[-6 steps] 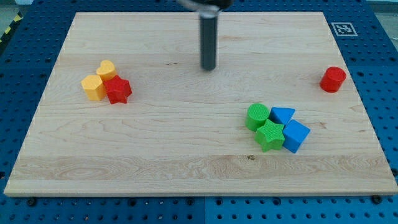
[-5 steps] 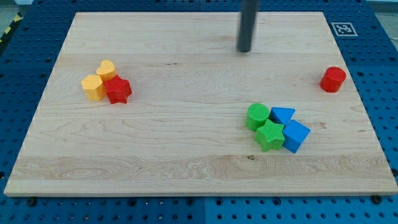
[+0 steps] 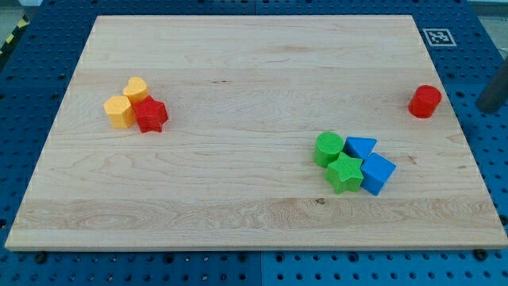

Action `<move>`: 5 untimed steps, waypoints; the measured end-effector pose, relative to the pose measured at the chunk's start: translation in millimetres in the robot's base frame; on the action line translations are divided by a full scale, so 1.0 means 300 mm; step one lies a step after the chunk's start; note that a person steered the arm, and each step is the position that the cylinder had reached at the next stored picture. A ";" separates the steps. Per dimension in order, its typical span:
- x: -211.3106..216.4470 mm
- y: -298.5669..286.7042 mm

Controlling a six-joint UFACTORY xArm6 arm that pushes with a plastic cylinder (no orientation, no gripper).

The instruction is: Move the red circle vertically to the top side of the green circle

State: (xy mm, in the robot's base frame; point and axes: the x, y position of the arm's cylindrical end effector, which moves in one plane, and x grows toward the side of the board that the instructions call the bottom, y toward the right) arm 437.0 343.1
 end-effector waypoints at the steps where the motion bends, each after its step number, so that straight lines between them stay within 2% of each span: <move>1: -0.037 -0.203; 2: -0.201 -0.545; 4: -0.235 -0.600; 5: -0.236 -0.878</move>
